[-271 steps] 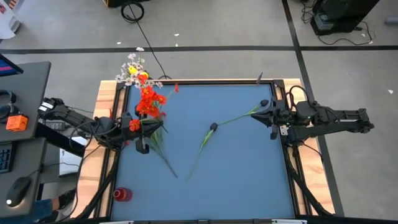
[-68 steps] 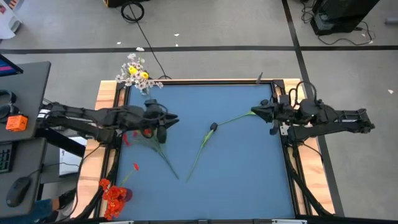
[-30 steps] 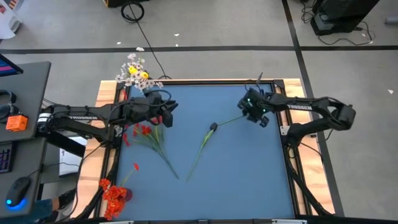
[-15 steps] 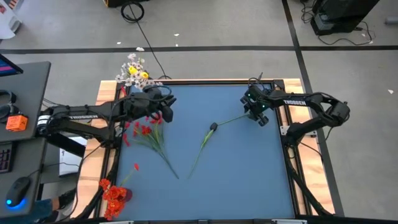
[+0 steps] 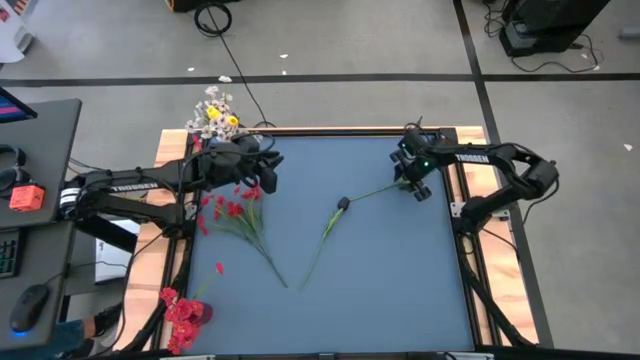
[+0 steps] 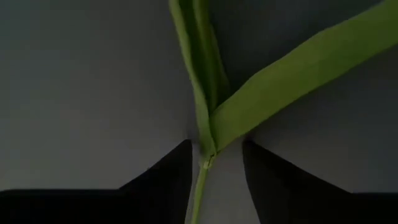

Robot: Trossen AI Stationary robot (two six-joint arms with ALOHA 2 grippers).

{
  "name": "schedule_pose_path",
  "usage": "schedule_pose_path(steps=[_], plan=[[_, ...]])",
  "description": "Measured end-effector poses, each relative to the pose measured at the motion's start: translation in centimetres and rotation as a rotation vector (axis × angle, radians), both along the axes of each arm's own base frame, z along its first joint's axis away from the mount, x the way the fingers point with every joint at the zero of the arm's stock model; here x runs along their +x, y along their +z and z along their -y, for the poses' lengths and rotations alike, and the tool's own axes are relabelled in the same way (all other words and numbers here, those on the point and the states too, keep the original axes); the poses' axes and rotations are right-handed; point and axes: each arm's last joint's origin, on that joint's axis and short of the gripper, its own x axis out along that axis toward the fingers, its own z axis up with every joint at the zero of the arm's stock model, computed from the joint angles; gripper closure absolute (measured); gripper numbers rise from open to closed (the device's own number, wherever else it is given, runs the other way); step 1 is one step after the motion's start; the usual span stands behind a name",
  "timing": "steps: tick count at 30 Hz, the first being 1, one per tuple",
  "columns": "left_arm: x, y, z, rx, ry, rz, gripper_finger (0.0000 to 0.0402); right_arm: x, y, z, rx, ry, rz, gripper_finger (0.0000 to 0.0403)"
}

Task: Sort flowers into vase by color
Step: Put the top black flower into the red vase

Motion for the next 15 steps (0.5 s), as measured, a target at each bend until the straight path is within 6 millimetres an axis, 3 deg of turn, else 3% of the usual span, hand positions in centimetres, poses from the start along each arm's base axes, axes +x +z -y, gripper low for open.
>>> schedule_pose_path(steps=[4,12,15], plan=[[0.0,-0.01,0.0,0.0,0.0,0.0,0.0303,-0.45,-0.31,0.45,0.041,-0.028,0.023,0.0277],[0.01,-0.01,0.0,0.0,0.0,0.0,0.0304,-0.95,-0.47,0.69,0.057,-0.03,0.023,0.0382],[0.0,0.0,0.0,0.0,0.0,0.0,0.0304,-0.93,-0.47,0.68,0.049,-0.011,0.024,0.0393]])
